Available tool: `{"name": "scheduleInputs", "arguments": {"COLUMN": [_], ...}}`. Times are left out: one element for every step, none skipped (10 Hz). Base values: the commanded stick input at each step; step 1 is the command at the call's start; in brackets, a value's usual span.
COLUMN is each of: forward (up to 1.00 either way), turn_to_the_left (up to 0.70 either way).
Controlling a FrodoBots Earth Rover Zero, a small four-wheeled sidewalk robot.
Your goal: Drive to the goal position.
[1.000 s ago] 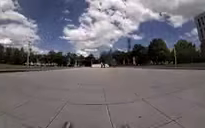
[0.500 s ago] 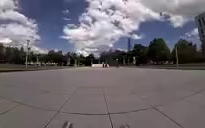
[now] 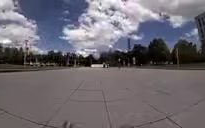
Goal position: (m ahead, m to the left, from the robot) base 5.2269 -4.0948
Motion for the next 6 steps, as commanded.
{"name": "scheduleInputs", "arguments": {"forward": [0.7,0.7,0.7,0.7,0.7,0.7], "turn_to_the_left": [0.0,0.0,0.0,0.0,0.0,0.0]}}
